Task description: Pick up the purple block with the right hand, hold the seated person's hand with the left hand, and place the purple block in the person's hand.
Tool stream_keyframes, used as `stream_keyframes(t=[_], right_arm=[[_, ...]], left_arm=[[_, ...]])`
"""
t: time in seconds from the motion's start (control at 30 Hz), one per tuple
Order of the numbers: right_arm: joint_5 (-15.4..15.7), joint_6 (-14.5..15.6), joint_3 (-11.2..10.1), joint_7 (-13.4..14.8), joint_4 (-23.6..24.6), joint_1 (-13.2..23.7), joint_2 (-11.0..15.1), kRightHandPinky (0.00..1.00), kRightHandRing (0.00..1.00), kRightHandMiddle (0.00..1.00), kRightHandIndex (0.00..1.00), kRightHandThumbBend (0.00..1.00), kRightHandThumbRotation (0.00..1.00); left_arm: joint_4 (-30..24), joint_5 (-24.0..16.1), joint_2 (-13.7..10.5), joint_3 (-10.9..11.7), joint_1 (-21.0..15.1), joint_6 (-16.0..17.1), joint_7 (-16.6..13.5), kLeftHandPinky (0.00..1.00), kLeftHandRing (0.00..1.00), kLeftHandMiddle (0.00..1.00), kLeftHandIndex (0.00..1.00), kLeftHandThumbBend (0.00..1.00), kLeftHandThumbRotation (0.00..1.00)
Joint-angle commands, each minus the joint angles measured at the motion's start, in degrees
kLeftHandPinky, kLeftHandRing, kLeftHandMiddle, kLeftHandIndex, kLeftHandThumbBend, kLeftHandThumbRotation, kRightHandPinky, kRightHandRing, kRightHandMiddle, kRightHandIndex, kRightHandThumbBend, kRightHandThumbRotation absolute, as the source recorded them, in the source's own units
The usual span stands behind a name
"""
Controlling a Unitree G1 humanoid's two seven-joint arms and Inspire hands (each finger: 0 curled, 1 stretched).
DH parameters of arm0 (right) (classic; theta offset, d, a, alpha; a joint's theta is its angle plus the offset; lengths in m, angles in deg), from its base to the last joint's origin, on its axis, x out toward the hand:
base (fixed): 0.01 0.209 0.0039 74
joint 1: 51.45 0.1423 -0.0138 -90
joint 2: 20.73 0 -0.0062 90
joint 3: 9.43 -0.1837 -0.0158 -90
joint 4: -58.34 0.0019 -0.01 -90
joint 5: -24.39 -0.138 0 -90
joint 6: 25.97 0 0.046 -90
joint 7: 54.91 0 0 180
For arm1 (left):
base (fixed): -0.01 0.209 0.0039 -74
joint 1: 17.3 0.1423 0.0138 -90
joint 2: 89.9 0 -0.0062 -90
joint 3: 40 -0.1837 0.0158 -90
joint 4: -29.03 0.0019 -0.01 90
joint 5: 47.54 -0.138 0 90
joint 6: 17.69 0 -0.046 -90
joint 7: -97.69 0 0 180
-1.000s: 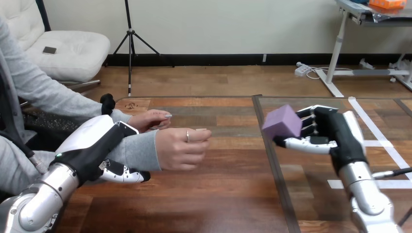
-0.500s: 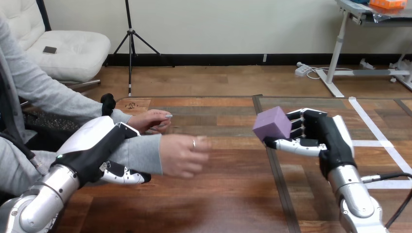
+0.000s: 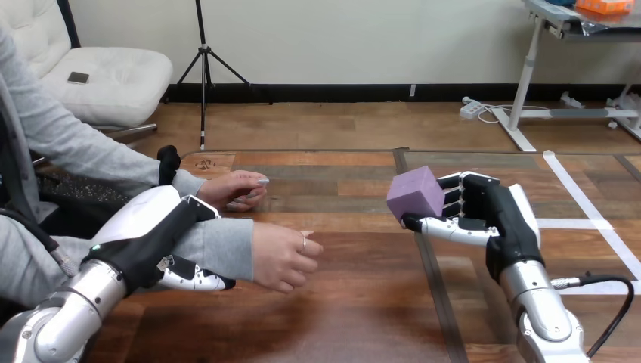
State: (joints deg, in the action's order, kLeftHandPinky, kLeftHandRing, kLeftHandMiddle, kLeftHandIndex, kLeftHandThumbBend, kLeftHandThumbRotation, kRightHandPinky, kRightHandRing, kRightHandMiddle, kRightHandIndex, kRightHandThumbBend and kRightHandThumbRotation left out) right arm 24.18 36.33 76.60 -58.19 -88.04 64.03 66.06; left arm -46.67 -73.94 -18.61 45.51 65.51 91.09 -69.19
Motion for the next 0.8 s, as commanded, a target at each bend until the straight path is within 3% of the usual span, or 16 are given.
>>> stream_keyframes(t=[0.0, 0.33, 0.77], right_arm=[[-0.7, 0.6, -0.7, 0.4, 3.9, 2.3, -1.0, 0.34, 0.38, 0.43, 0.43, 0.86, 0.00], [-1.1, 0.9, -0.8, 0.2, 4.7, 2.1, -2.4, 0.34, 0.38, 0.43, 0.44, 0.85, 0.00], [-1.5, -0.9, -1.3, -0.8, 4.5, 2.0, -3.9, 0.34, 0.37, 0.43, 0.44, 0.85, 0.00]], left_arm=[[-1.4, 1.1, 2.4, -0.5, -5.2, 1.4, -2.1, 0.16, 0.22, 0.30, 0.35, 0.62, 0.00], [0.0, 1.1, 3.4, -0.9, -6.2, 4.0, -4.2, 0.16, 0.21, 0.30, 0.34, 0.64, 0.00], [0.9, 0.5, 4.9, -1.1, -7.1, 5.6, -6.3, 0.15, 0.21, 0.29, 0.34, 0.63, 0.00]])
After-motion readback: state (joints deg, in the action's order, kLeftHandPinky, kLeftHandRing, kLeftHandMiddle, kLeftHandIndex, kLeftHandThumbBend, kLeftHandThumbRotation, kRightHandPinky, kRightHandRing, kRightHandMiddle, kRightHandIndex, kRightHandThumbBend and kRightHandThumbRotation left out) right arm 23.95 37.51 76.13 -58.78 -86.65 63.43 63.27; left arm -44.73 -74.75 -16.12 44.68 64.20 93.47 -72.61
